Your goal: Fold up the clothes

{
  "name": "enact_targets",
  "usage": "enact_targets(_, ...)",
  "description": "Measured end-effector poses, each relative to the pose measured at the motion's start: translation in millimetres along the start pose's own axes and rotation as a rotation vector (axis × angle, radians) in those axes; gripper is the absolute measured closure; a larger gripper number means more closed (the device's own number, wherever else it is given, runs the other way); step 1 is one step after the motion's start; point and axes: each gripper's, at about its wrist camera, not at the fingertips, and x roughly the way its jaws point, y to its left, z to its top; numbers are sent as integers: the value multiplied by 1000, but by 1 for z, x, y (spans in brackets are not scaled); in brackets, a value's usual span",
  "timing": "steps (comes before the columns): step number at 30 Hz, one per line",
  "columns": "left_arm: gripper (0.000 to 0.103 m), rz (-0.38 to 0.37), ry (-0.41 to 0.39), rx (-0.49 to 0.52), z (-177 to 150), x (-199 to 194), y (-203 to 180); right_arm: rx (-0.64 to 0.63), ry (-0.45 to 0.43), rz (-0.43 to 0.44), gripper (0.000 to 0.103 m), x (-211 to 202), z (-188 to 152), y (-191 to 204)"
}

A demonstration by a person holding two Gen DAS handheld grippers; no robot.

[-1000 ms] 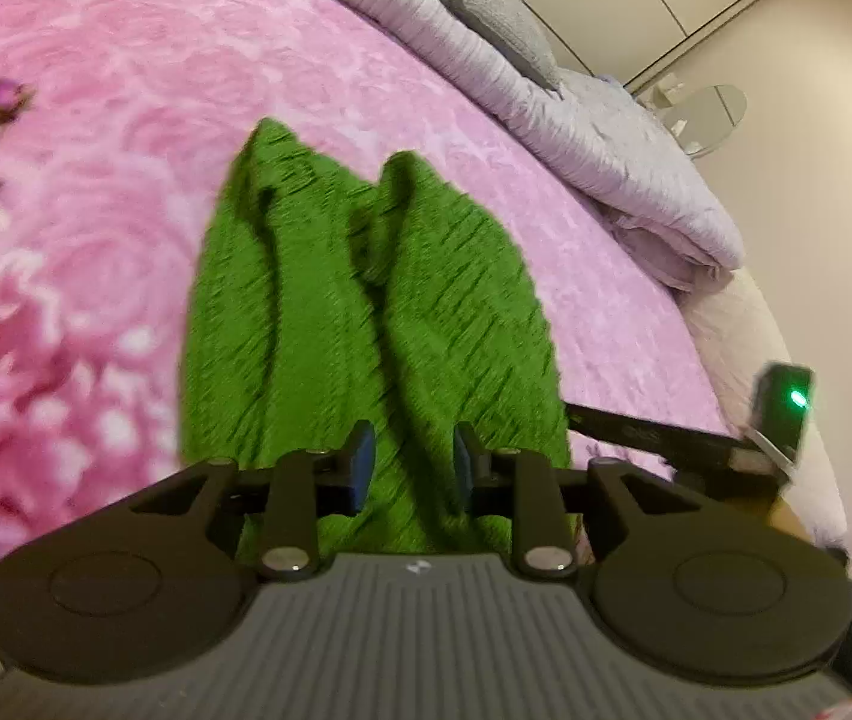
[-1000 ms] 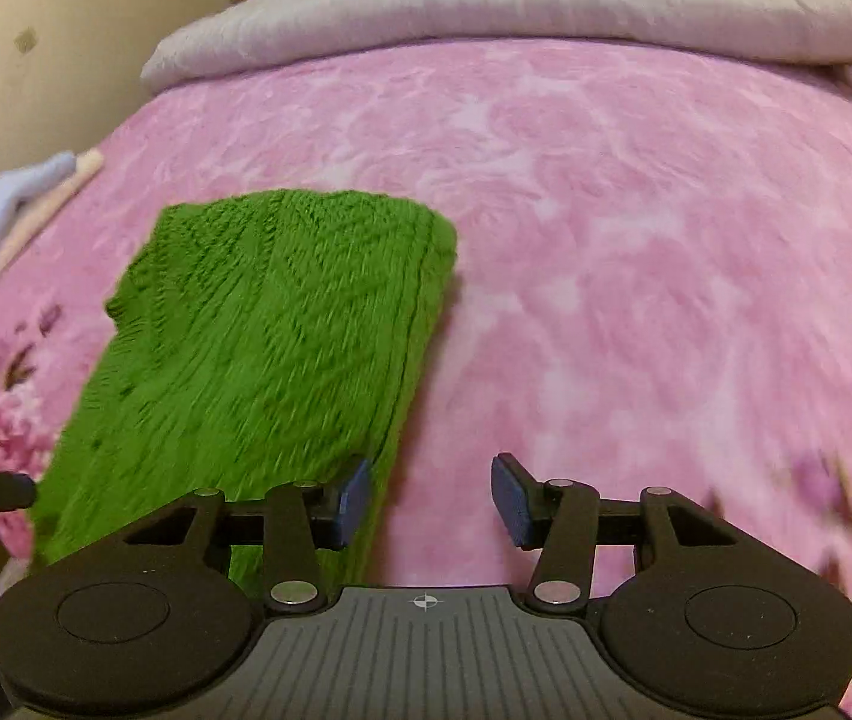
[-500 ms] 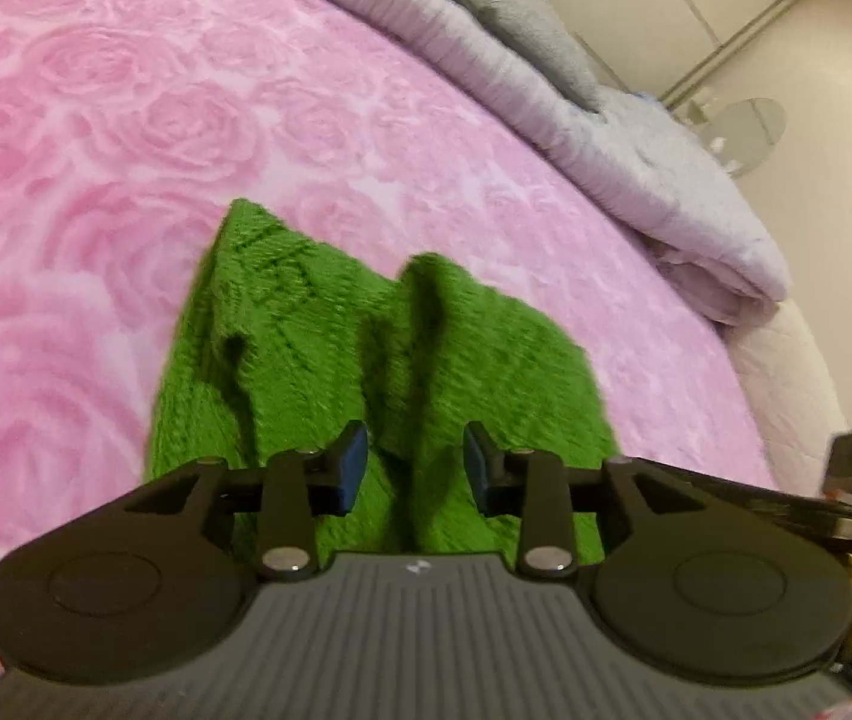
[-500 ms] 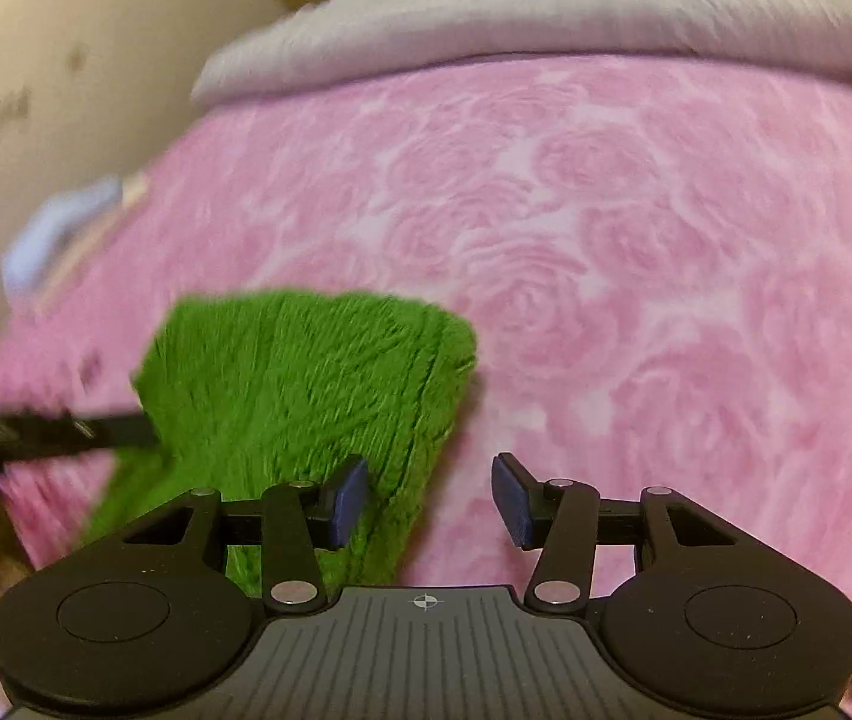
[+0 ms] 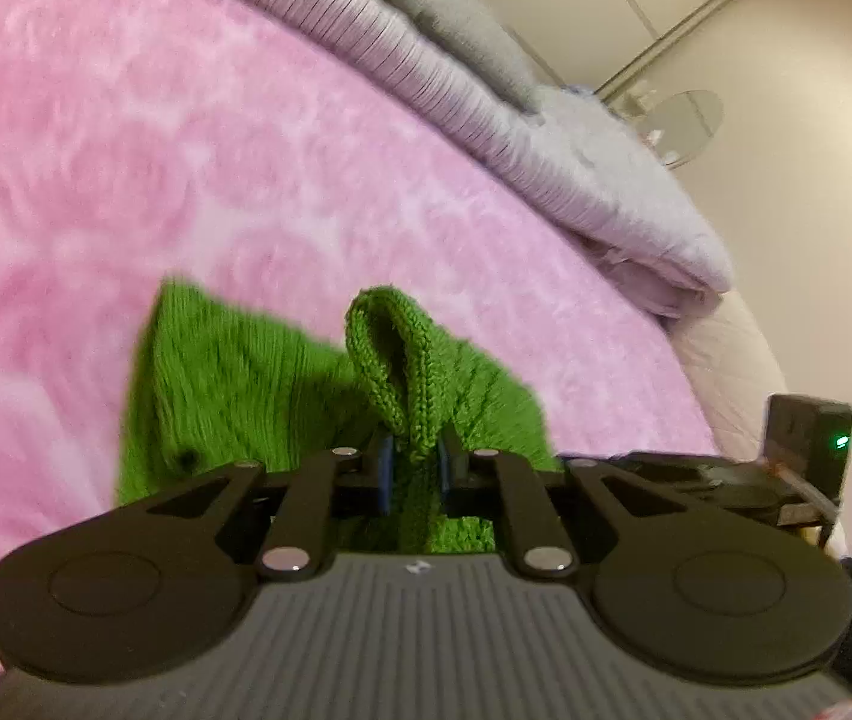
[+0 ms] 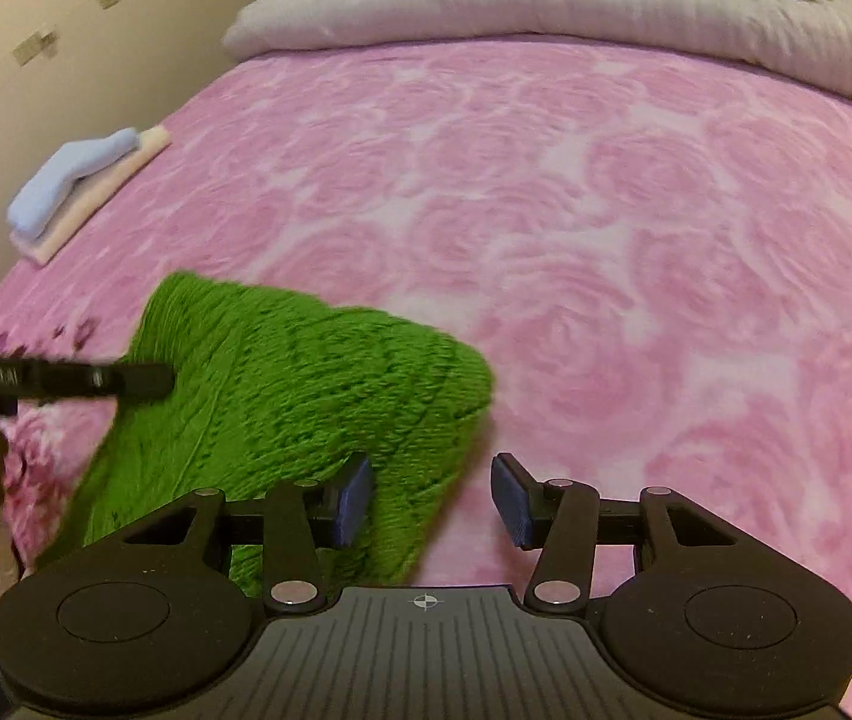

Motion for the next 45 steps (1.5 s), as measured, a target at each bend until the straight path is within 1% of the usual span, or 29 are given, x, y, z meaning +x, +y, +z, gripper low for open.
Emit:
enact_targets(1, 92, 6, 1, 3, 3, -3, 3, -4, -5, 29, 53, 0, 1, 5)
enact_targets(2, 92, 13, 2, 6, 6, -5, 5, -18, -5, 29, 53, 2, 3, 12)
enact_targets(7, 92, 44, 6, 22, 20, -18, 19, -83, -9, 8, 53, 19, 9, 37)
enact_targets(9, 92, 39, 9, 5, 18, -16, 25, -103, -9, -5, 53, 23, 11, 45)
enact_targets(16, 92, 22, -1, -32, 15, -12, 31, -98, -7, -13, 53, 25, 10, 43)
enact_targets(26, 92, 29, -21, 34, 24, -21, 17, -96, -15, -11, 53, 25, 11, 44)
enact_targets(30, 92, 62, -19, 78, 36, -25, 16, -95, -20, 5, 53, 28, 16, 48)
enact_targets(33, 92, 77, -6, 73, 40, -24, 25, -100, -22, 13, 53, 32, 20, 53)
enact_targets(37, 92, 74, -6, 53, 37, -25, 35, -144, -13, 1, 53, 38, 22, 63)
enact_targets(40, 91, 111, 20, 54, 28, -15, 38, -230, 9, -33, 53, 45, 19, 70)
enact_targets(45, 89, 176, 11, 101, 21, -12, 25, -214, -20, -52, 53, 44, 11, 70)
